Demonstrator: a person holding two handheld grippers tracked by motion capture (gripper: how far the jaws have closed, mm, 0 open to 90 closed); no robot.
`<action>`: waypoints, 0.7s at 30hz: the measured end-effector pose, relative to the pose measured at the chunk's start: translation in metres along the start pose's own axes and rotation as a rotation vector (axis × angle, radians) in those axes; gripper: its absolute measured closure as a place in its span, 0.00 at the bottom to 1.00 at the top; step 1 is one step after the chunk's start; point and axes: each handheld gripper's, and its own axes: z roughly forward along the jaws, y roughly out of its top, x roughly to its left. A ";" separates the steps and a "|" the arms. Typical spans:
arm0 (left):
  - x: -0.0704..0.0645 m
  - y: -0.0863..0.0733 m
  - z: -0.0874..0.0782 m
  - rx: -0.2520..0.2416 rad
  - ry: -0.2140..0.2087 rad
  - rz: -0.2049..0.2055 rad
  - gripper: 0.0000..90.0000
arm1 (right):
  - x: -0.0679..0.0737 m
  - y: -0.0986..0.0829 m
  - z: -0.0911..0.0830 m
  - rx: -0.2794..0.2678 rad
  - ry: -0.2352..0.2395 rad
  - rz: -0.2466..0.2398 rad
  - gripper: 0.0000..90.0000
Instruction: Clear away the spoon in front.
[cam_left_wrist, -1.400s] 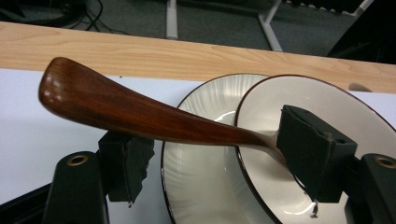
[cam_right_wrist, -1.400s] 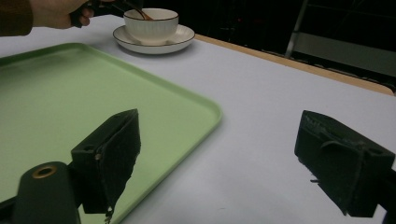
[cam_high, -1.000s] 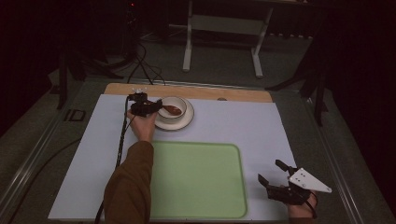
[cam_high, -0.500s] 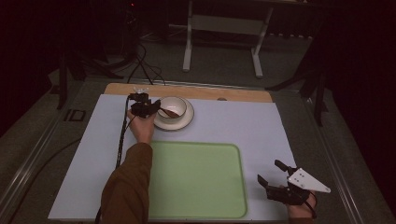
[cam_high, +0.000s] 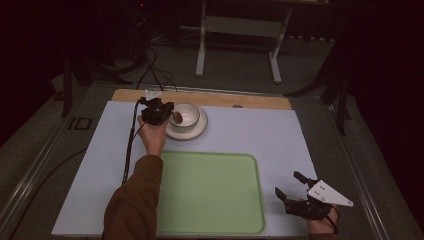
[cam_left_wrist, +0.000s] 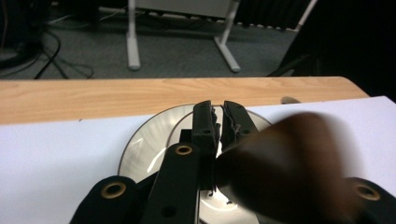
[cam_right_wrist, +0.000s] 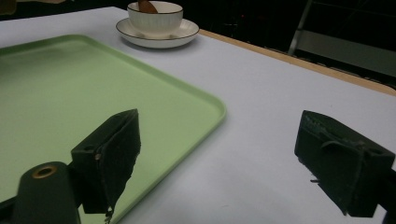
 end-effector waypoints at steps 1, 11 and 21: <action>-0.001 0.000 -0.001 -0.002 -0.010 0.004 0.94 | 0.000 0.000 0.000 0.000 0.000 0.001 0.16; -0.003 0.008 -0.013 -0.021 -0.034 0.043 0.94 | 0.000 0.000 0.000 0.000 -0.001 0.000 0.16; -0.005 0.019 -0.028 -0.034 -0.043 0.075 0.94 | 0.000 0.000 -0.001 -0.004 -0.005 -0.001 0.16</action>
